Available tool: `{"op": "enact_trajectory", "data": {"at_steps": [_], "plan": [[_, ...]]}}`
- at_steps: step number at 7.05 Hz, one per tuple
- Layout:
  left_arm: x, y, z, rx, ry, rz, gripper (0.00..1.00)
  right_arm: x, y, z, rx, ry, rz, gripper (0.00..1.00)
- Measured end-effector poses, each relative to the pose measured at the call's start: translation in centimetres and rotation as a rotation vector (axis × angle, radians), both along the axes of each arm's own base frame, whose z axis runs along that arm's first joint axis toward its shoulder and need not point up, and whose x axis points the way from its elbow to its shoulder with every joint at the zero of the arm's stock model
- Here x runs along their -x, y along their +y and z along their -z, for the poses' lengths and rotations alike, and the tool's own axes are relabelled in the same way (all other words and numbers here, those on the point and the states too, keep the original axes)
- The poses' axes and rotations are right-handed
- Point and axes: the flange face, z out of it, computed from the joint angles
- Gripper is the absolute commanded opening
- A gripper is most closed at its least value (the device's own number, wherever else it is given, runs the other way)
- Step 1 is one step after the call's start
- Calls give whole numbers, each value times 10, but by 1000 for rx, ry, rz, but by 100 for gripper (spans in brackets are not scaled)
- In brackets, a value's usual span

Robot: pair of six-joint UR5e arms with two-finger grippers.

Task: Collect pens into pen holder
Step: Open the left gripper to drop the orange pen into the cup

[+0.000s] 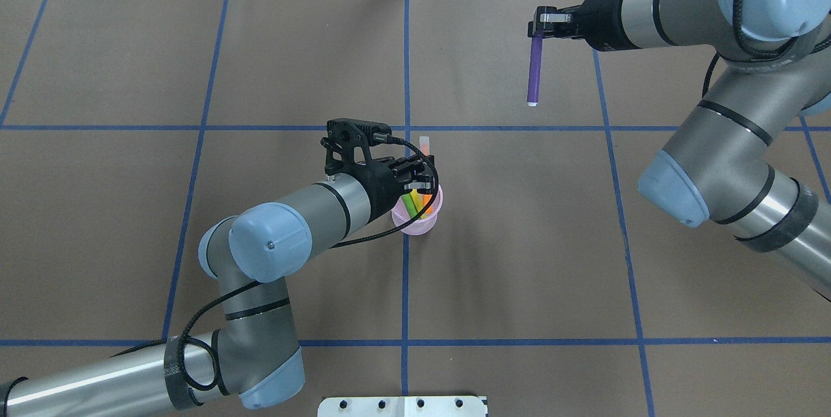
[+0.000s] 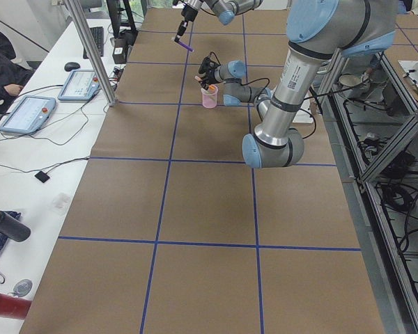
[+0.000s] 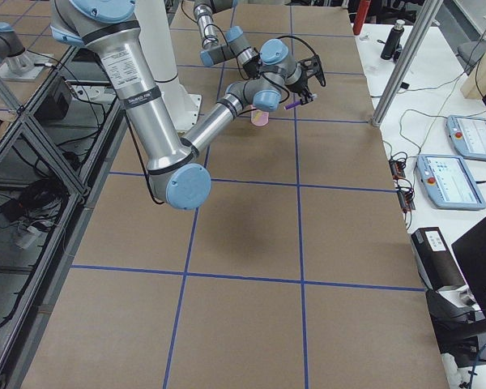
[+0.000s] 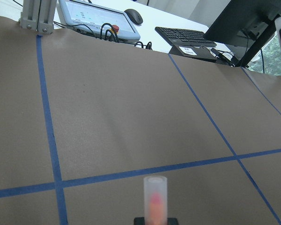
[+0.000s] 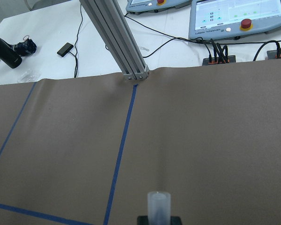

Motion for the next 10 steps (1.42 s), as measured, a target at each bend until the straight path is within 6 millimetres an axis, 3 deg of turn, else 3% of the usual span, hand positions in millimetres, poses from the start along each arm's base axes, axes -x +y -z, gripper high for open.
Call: {"op": "enact_trajectory", "data": {"at_steps": [3, 5, 6, 7, 8, 10], "plan": [[7, 11, 8, -8, 33, -6, 99, -6, 3, 15, -34, -15, -29, 0], [43, 10, 14, -19, 58, -13, 99, -6, 5, 28, -55, -28, -39, 0], [64, -10, 13, -12, 45, -24, 99, -4, 7, 36, -67, -36, -41, 0], [89, -43, 9, 10, 4, -50, 99, 5, 12, 43, -86, -46, -42, 0], [122, -80, 3, 47, -42, -90, 99, 23, 22, 50, -125, -68, -53, 0], [200, -145, -12, 131, -106, -159, 100, 79, 60, 56, -203, -115, -112, 0]]}}
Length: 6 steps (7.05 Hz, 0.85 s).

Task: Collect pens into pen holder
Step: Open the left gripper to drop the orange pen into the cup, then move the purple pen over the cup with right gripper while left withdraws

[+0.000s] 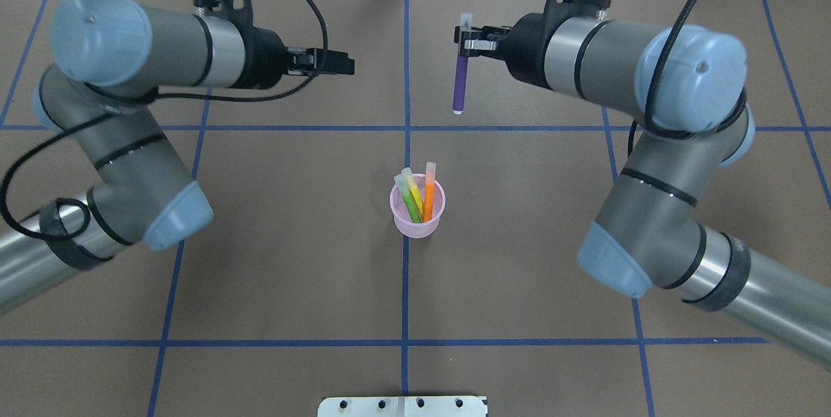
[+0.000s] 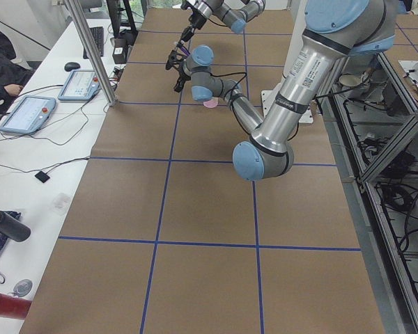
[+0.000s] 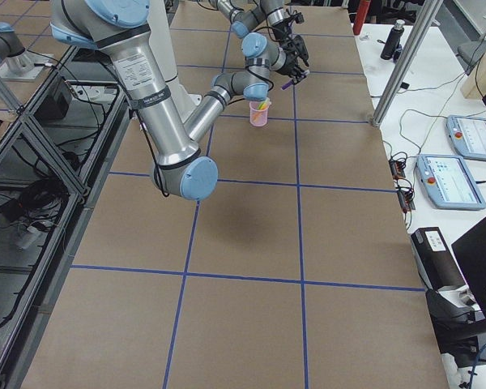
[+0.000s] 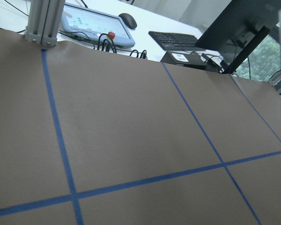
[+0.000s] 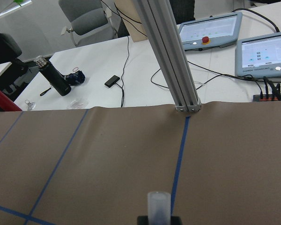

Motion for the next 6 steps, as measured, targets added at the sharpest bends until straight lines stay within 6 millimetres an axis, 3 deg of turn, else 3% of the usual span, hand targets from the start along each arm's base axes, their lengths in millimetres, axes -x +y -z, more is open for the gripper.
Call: {"op": "enact_trajectory", "data": {"at_steps": [2, 4, 6], "plan": [[44, -32, -17, 42, -107, -48, 100, 45, 37, -2, -42, 26, -37, 0], [63, -45, -45, 45, -202, -66, 100, 92, 79, -9, -105, 103, -80, 0], [69, -45, -77, 52, -250, -73, 100, 123, 106, -19, -114, 141, -77, 0]]}}
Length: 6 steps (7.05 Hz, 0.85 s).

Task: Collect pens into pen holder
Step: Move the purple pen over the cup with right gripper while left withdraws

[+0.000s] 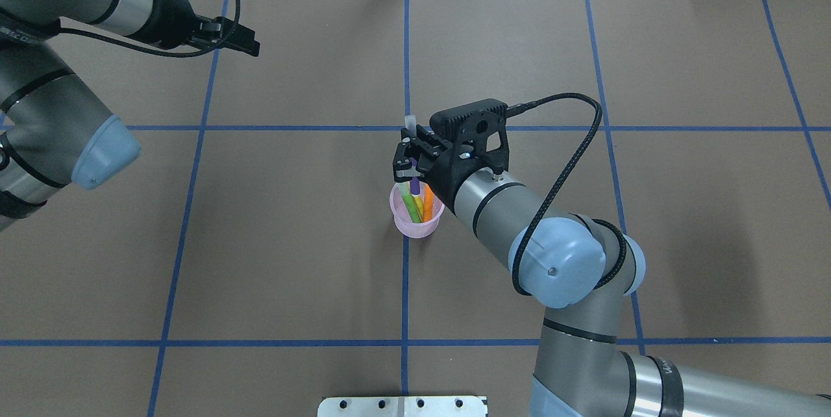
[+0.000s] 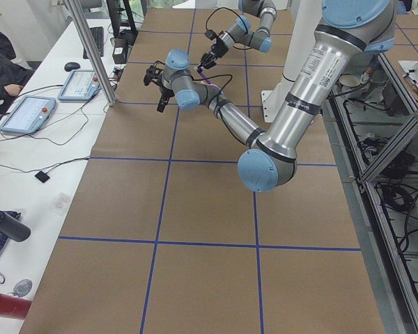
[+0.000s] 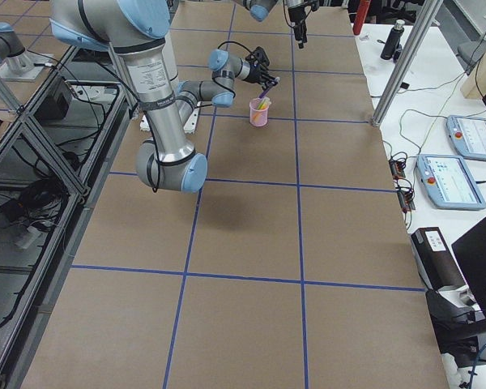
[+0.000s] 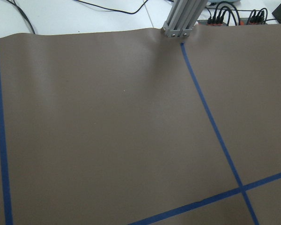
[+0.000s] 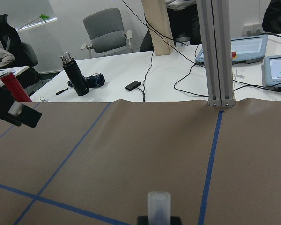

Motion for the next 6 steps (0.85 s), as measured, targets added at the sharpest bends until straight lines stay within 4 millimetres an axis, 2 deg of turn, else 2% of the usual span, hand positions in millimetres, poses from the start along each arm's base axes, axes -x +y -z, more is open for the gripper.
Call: {"op": "enact_trajectory", "data": {"at_steps": [1, 2, 3, 6], "plan": [[-1, 0, -9, 6, -10, -2, 100, 10, 6, -6, 1, 18, -5, 0], [-3, -1, -15, 14, -18, -3, 100, 17, 9, -11, 2, 30, -8, 44], [-4, -2, -18, 19, -23, -4, 100, 20, 11, -12, 2, 33, -10, 99], [-4, -3, -23, 35, -24, 5, 100, 24, 15, -3, -4, 24, -7, 100]]}}
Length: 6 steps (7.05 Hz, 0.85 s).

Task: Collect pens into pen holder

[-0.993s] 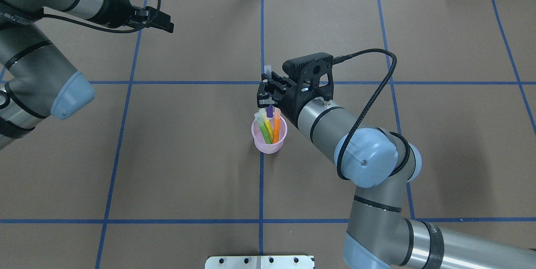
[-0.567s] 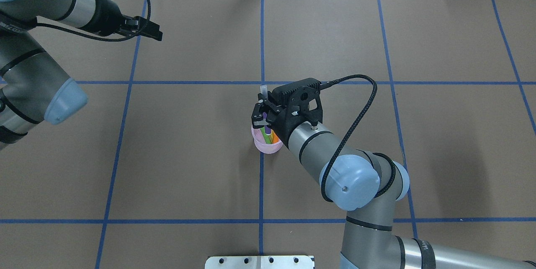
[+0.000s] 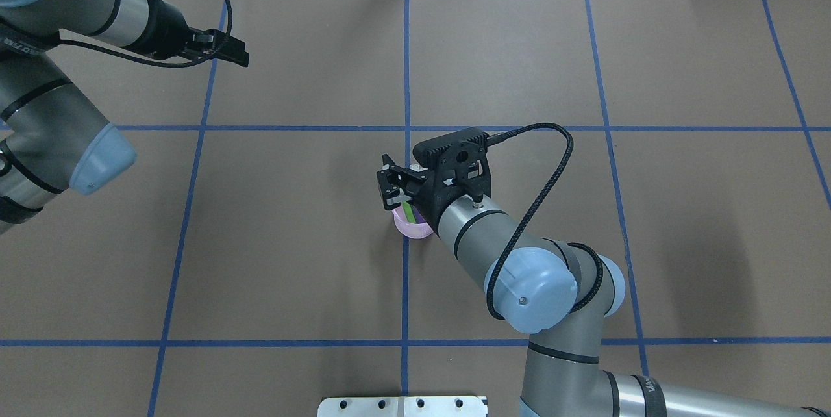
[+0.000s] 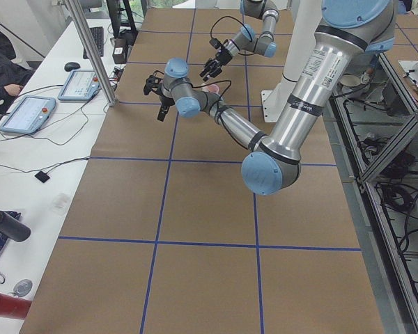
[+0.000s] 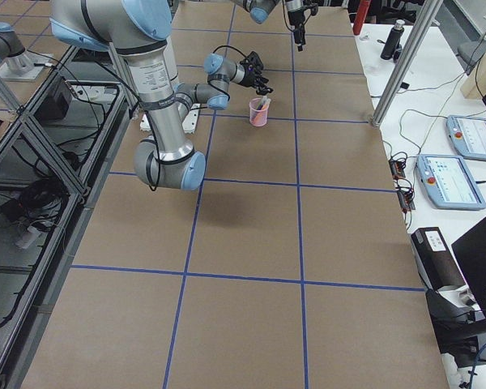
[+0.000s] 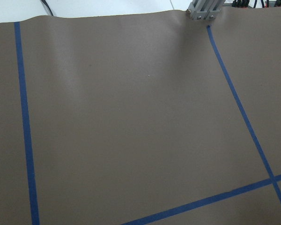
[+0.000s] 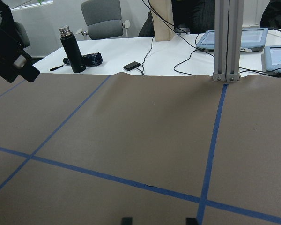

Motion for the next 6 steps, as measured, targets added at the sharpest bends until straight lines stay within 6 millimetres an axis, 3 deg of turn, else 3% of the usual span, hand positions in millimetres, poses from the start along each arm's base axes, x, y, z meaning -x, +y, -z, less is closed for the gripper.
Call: {"op": "enact_trajectory", "data": {"at_steps": [2, 3, 4, 6], "plan": [[6, -4, 0, 6, -4, 11, 100, -14, -4, 16, -5, 7, 25, 100], [18, -10, -1, 14, -9, 21, 100, -31, -17, 24, 19, 45, 61, 100], [37, -19, -3, 27, -24, 14, 100, -56, -36, 28, 71, 111, 104, 100], [109, -45, -17, 13, -146, -74, 100, -129, -86, 21, 233, 272, 206, 100]]}}
